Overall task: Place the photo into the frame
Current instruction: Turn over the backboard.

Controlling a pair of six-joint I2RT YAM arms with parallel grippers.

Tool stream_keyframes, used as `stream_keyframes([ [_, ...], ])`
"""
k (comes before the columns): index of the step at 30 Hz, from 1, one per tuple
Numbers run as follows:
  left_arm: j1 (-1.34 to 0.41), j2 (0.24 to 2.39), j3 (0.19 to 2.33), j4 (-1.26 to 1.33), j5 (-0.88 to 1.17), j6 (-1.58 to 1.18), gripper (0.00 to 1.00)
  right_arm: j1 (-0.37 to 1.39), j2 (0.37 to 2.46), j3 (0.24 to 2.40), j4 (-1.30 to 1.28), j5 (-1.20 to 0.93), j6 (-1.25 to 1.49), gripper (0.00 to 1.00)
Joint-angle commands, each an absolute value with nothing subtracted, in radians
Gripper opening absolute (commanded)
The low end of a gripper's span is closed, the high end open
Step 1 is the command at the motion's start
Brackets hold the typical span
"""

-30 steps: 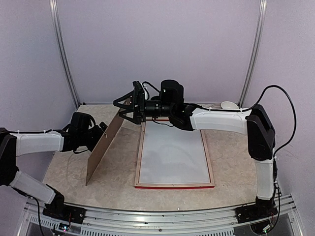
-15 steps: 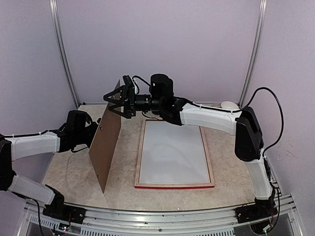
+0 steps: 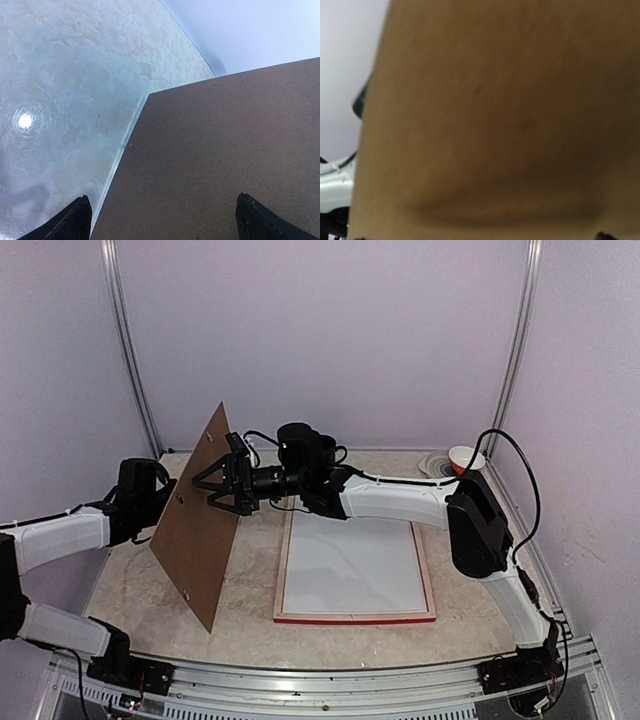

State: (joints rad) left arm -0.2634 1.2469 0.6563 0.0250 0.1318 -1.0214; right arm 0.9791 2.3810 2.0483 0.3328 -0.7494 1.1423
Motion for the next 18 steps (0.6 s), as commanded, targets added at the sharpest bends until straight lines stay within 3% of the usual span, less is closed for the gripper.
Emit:
stream_keyframes([
  [1,-0.238,1.216,0.703,0.018,0.147,-0.989,0.99,0.988,2.383,2.038,0.357,-0.767,1.133,0.99],
  [18,-0.152,1.224,0.744,0.062,0.229,-0.987,0.99,0.987,2.443,2.019,0.301,-0.75,1.106,0.99],
])
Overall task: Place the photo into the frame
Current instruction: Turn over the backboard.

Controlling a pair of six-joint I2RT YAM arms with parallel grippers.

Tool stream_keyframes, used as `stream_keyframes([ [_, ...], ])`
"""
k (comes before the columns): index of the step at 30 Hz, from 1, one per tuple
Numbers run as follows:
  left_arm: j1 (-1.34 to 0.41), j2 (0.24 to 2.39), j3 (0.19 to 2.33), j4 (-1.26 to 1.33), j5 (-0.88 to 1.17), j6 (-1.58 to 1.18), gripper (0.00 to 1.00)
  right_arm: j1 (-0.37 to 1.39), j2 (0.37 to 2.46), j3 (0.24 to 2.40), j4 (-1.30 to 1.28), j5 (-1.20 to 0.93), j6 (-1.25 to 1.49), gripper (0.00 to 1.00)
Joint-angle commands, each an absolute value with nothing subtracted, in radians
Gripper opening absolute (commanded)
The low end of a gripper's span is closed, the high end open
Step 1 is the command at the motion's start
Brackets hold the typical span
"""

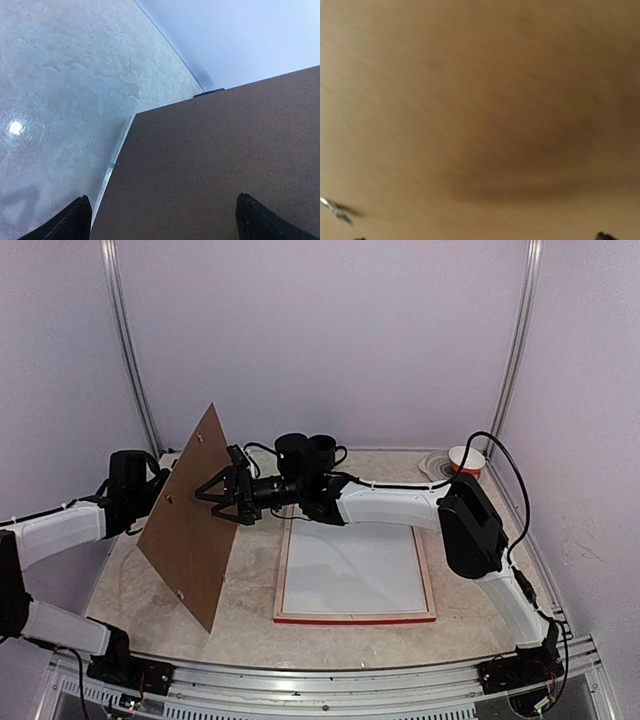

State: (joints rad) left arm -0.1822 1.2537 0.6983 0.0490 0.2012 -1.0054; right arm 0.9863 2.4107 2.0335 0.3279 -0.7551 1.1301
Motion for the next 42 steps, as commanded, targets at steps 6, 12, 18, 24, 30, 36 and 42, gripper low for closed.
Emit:
stream_keyframes([
  [6,-0.112,1.214,0.745,0.058,0.246,-0.994,0.99,0.984,2.445,1.982,0.302,-0.744,1.105,0.99],
  [12,-0.067,1.2,0.728,0.078,0.275,-1.014,0.99,0.963,2.403,1.852,0.307,-0.698,1.106,0.99],
  [18,-0.047,1.204,0.714,0.101,0.297,-1.026,0.99,0.955,2.411,1.88,0.085,-0.591,1.03,0.99],
  [24,-0.031,1.201,0.706,0.123,0.314,-1.038,0.99,0.956,2.45,1.951,-0.032,-0.549,0.994,0.99],
  [30,-0.007,1.171,0.739,0.106,0.311,-1.025,0.99,0.956,2.467,1.96,-0.051,-0.552,0.99,0.99],
  [36,0.041,1.147,0.763,0.111,0.342,-1.029,0.99,0.955,2.467,1.957,-0.041,-0.564,0.991,0.99],
  [42,0.058,1.117,0.802,0.079,0.366,-1.025,0.99,0.956,2.466,1.955,-0.046,-0.567,0.98,0.99],
])
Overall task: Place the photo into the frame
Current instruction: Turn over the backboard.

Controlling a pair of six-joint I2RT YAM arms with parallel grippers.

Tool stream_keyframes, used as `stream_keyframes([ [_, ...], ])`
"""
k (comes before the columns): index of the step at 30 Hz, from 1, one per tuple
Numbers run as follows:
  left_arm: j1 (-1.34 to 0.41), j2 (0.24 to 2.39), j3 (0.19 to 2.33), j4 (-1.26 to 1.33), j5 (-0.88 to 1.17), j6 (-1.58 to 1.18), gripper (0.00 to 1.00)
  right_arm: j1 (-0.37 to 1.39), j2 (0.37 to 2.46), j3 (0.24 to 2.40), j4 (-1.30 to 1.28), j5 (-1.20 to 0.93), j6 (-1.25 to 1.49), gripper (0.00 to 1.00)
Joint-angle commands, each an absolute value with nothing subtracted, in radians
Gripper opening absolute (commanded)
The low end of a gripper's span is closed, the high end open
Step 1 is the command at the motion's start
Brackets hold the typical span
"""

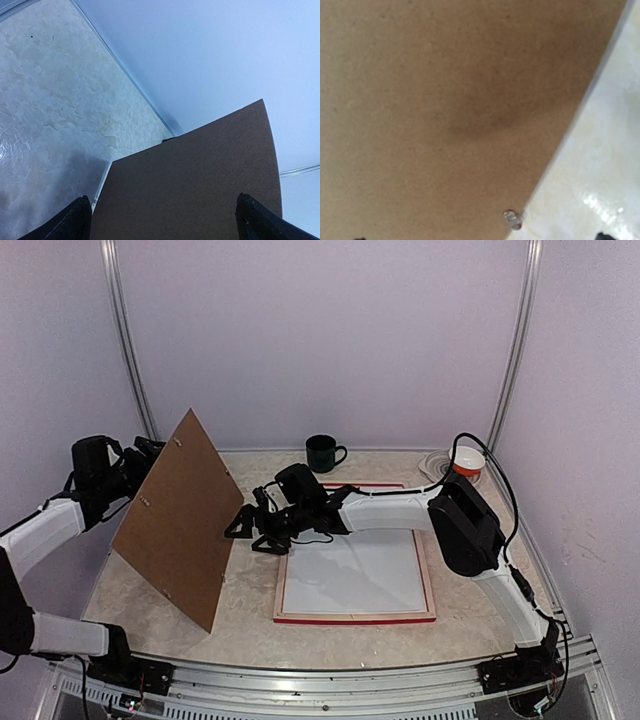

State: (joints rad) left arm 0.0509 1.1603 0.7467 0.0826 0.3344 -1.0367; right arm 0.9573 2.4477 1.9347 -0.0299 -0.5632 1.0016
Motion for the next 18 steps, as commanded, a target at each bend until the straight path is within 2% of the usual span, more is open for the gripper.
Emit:
stream_keyframes([
  [1,0.058,1.108,0.811,0.07,0.363,-1.02,0.99,0.956,2.468,1.96,-0.048,-0.568,0.979,0.99],
  [11,0.08,1.075,0.845,0.032,0.373,-0.998,0.99,0.957,2.482,1.975,-0.057,-0.577,0.98,0.99],
  [18,0.08,1.089,0.789,0.005,0.349,-0.935,0.99,0.957,2.475,1.969,-0.058,-0.575,0.975,0.99],
])
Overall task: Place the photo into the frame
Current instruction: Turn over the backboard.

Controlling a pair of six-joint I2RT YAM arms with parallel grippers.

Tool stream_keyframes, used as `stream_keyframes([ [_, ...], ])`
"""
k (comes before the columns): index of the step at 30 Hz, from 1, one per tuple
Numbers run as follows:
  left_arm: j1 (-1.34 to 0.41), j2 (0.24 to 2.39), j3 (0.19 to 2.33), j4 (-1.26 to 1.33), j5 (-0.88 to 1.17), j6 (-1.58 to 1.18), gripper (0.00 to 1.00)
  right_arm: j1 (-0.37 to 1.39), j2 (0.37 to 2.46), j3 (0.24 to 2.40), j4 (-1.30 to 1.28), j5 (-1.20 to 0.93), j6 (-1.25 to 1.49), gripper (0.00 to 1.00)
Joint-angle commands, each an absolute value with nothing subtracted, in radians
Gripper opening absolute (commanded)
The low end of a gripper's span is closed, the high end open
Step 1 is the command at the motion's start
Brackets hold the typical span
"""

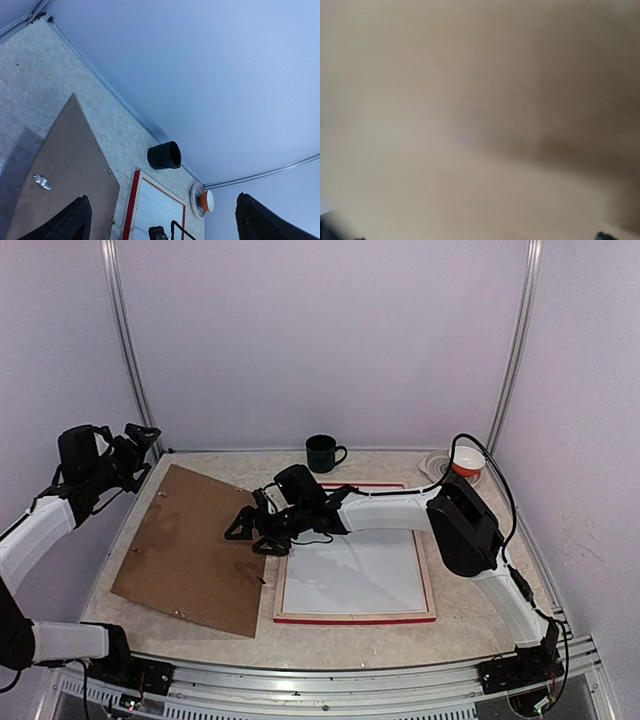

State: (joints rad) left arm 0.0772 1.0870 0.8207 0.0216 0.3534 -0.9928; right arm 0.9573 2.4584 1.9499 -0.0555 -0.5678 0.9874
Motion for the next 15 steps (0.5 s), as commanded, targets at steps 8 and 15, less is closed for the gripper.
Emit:
stream_keyframes([
  [8,0.081,1.095,0.673,0.017,0.287,-0.931,0.99,0.957,2.463,1.952,-0.071,-0.559,0.962,0.99],
  [15,0.079,1.196,0.757,-0.228,0.069,-0.804,0.99,0.957,2.444,2.017,-0.264,-0.419,0.9,0.99],
])
